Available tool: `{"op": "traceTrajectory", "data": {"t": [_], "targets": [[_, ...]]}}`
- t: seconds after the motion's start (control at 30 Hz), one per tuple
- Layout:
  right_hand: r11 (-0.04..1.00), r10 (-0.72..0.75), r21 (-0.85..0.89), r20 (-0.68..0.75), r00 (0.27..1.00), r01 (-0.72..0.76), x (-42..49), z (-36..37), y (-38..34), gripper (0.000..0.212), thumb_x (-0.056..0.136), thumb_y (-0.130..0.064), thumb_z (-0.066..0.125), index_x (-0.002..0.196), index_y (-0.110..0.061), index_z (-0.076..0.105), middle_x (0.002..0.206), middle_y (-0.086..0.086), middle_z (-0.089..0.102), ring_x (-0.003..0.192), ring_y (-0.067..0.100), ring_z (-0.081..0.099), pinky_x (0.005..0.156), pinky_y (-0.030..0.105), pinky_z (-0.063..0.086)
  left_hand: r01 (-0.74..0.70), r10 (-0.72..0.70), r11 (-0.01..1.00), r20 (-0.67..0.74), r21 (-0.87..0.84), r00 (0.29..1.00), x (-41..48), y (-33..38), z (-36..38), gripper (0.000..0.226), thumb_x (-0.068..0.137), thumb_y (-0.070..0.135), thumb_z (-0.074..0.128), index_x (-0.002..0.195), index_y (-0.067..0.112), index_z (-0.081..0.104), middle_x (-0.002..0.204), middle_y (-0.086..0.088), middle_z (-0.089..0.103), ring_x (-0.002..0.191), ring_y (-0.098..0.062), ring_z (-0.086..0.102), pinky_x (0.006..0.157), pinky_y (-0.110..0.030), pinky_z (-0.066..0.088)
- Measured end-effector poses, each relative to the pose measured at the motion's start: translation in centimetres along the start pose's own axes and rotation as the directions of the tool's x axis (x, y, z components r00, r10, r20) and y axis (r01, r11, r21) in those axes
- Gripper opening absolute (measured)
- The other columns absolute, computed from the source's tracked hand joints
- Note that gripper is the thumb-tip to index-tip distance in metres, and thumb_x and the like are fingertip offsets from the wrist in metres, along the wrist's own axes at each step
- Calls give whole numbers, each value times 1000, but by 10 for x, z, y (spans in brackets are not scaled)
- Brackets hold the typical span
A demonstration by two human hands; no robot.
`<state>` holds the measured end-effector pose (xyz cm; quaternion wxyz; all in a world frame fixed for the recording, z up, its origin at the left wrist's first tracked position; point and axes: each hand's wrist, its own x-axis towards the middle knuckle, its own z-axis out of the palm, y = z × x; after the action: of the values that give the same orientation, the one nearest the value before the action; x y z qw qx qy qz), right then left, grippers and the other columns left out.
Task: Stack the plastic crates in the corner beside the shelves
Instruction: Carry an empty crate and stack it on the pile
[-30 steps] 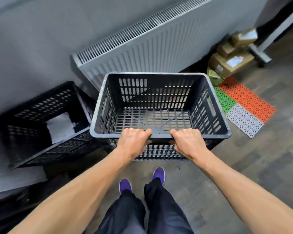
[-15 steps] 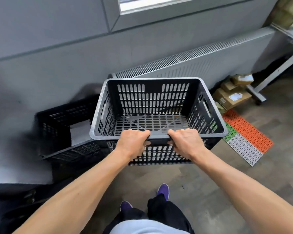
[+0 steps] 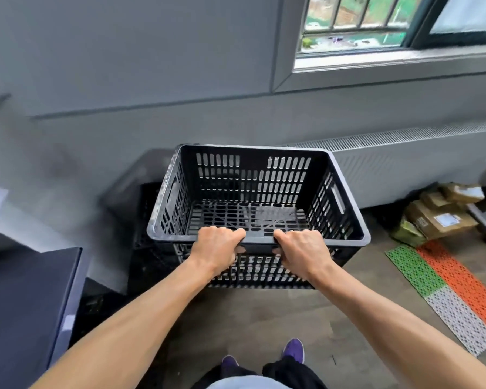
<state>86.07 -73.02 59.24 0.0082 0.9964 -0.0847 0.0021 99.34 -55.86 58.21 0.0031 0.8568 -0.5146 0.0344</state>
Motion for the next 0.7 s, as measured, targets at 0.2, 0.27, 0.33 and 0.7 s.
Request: {"op": "traceTrajectory", "data": {"t": [0.2, 0.27, 0.33, 0.7], "targets": [[995, -84, -48, -23, 996, 83, 37, -4, -32, 29, 92, -43, 57, 108, -20, 51, 85, -1, 71, 75, 25, 70, 60, 33, 46, 124, -123, 992, -24, 24, 992, -20, -40, -5, 25, 93, 48, 52, 95, 24, 54, 83, 3, 71, 77, -23, 68, 56, -31, 34], [992, -120, -51, -29, 992, 119, 50, -2, -36, 28, 93, -43, 56, 107, -20, 51, 83, -1, 71, 72, 25, 70, 58, 33, 46, 159, -158, 987, -33, 21, 987, -23, -51, -3, 26, 93, 49, 53, 99, 23, 55, 80, 3, 70, 75, -24, 68, 55, -31, 35], [986, -158, -52, -35, 987, 156, 65, 0, -39, 27, 94, -43, 55, 106, -19, 52, 82, -1, 71, 71, 26, 70, 57, 33, 46, 192, -191, 981, -35, 27, 981, -23, -61, 0, 26, 93, 48, 54, 98, 22, 55, 78, 3, 70, 73, -25, 67, 54, -30, 33], [954, -299, -32, -18, 954, 298, 163, 17, -36, 26, 94, -44, 52, 101, -19, 53, 78, 0, 70, 67, 27, 69, 53, 32, 39, 325, -323, 941, -30, 95, 946, 11, -114, 13, 29, 90, 50, 59, 92, 22, 54, 73, 4, 67, 67, -24, 67, 52, -29, 32]]}}
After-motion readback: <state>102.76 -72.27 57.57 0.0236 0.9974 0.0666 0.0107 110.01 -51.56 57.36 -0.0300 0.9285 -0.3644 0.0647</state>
